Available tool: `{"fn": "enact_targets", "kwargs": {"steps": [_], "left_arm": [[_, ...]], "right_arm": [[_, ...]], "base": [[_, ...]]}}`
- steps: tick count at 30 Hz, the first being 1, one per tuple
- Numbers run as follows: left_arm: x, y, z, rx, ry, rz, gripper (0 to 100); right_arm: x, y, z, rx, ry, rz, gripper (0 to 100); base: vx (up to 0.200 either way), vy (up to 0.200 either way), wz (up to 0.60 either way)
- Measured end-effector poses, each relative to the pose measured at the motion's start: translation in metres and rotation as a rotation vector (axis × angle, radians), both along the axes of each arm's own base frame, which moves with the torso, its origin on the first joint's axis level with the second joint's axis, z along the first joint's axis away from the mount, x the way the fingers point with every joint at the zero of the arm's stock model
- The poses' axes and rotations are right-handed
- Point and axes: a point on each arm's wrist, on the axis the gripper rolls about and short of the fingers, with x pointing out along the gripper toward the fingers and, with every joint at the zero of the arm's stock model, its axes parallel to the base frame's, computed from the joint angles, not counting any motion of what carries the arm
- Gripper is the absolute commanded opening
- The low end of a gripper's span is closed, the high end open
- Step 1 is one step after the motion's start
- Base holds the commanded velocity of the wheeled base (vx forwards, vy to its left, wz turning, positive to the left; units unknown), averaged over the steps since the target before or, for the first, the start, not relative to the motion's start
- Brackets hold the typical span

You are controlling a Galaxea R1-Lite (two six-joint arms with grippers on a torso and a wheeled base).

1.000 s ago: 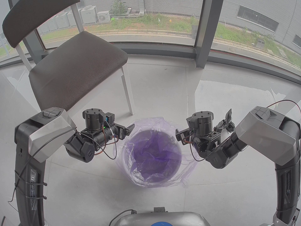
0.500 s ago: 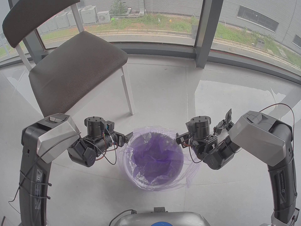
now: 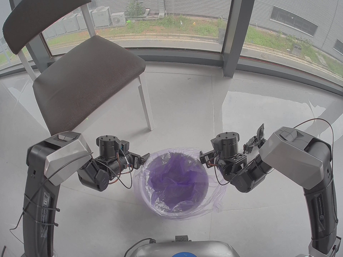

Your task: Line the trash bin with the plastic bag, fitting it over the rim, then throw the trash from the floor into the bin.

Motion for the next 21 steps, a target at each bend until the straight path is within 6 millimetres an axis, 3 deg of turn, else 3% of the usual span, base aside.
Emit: {"fn": "enact_targets", "kwargs": {"steps": [6, 12, 21], "left_arm": [[-0.008, 0.004, 0.015, -0.006, -0.032, 0.016, 100], [-0.028, 0.006, 0.025, -0.011, -0.069, 0.017, 100], [-0.073, 0.017, 0.034, -0.004, -0.049, 0.016, 100]], "right_arm": [[-0.008, 0.002, 0.017, 0.011, -0.020, 0.013, 100], [-0.024, 0.007, 0.033, 0.014, -0.025, 0.039, 100], [-0.057, -0.008, 0.045, -0.011, 0.019, 0.051, 100]], "base": [[0.000, 0.000, 0.00], [0.000, 0.000, 0.00], [0.000, 0.000, 0.00]]}}
